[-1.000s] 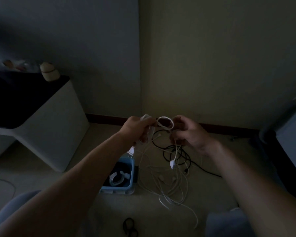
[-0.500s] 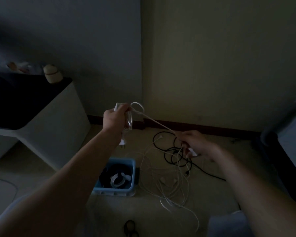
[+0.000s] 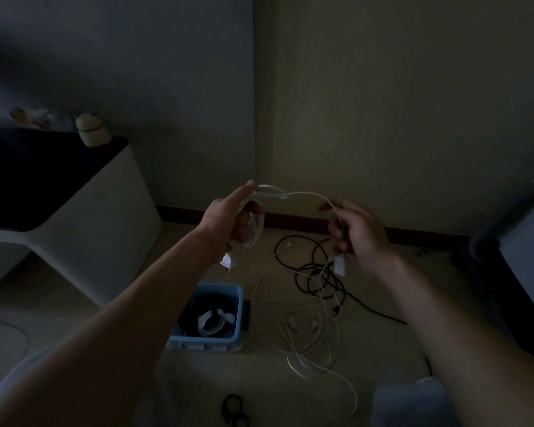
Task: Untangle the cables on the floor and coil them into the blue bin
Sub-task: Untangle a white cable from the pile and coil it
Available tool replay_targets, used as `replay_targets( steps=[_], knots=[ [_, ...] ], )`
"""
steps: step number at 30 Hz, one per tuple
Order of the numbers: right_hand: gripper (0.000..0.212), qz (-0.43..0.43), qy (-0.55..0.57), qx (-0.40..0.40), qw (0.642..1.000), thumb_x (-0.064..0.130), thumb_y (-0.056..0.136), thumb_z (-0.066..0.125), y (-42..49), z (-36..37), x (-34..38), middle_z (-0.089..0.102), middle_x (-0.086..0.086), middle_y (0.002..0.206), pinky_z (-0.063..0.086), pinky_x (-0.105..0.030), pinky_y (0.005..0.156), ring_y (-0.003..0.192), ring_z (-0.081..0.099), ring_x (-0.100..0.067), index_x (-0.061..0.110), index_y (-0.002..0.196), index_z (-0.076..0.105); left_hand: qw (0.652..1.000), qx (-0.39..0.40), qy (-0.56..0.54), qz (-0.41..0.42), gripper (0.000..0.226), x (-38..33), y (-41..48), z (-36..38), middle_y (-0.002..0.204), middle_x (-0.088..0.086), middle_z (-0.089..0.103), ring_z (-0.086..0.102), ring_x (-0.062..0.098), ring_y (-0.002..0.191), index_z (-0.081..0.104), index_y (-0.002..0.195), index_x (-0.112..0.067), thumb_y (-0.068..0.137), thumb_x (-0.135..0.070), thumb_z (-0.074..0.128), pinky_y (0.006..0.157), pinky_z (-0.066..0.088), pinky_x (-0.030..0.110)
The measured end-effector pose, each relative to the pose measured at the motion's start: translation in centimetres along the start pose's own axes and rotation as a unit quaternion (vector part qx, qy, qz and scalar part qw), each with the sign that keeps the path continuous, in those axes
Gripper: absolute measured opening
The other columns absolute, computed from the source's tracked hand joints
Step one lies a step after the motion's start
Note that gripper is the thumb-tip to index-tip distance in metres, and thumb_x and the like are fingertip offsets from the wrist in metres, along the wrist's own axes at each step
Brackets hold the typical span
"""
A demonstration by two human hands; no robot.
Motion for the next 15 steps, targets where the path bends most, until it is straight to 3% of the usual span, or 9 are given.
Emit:
replay_targets(
  steps=[2,5,8,11,15],
  knots=[
    [0.027,-0.016,-0.027,-0.021,0.999,0.012,0.102,0.041,0.0,-0.8,0.7,0.043,-0.001,0.055,0.021,-0.021,0.043,0.041,0.031,-0.009,0.016,0.099,0.067,1.0,0.028,0.01,0.001,0.046,0.0,-0.1,0.6,0.051,-0.001,0.031,0.029,0.012,0.042,0.066,0.074,-0.01,0.095,-0.05,0.056,0.043,0.03,0.021],
    [0.022,-0.029,-0.061,-0.027,0.997,0.02,0.102,0.05,-0.2,-1.1,1.1,0.048,0.007,0.058,0.025,-0.018,0.041,0.043,0.037,-0.003,0.019,0.09,0.068,0.998,0.047,0.03,-0.008,0.043,0.4,-0.1,0.8,0.051,-0.001,0.033,0.03,0.012,0.042,0.068,0.07,-0.013,0.093,-0.048,0.06,0.043,0.03,0.02],
    [0.021,-0.052,-0.12,0.007,0.991,0.021,0.099,0.057,-0.7,-0.1,1.7,0.05,0.018,0.047,0.033,-0.008,0.046,0.044,0.046,0.005,0.016,0.08,0.065,0.995,0.092,0.04,-0.019,0.039,0.9,-0.2,1.6,0.051,-0.001,0.029,0.026,0.012,0.041,0.066,0.072,-0.01,0.088,-0.045,0.063,0.043,0.026,0.019],
    [0.016,-0.05,-0.122,0.036,0.991,0.013,0.098,0.057,-1.1,0.8,2.2,0.051,0.02,0.043,0.037,-0.007,0.046,0.044,0.05,0.008,0.008,0.085,0.065,0.988,0.133,0.07,-0.018,0.039,0.8,-0.6,2.3,0.054,0.0,0.025,0.024,0.012,0.042,0.064,0.074,-0.008,0.087,-0.044,0.059,0.043,0.023,0.019],
    [0.017,-0.013,-0.1,0.067,0.993,0.009,0.1,0.053,-1.5,1.3,2.0,0.051,0.018,0.042,0.036,-0.007,0.043,0.04,0.049,0.006,-0.003,0.096,0.064,0.978,0.182,0.094,-0.027,0.051,1.3,-1.1,3.0,0.051,-0.002,0.026,0.024,0.01,0.04,0.064,0.052,-0.018,0.094,-0.044,0.052,0.044,0.021,0.021]
  ],
)
Point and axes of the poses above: each hand's wrist, its own y-axis towards the middle knuckle, its own z-axis out of the palm, x = y × z, the point moved 9 cm from there along y, towards the middle knuckle
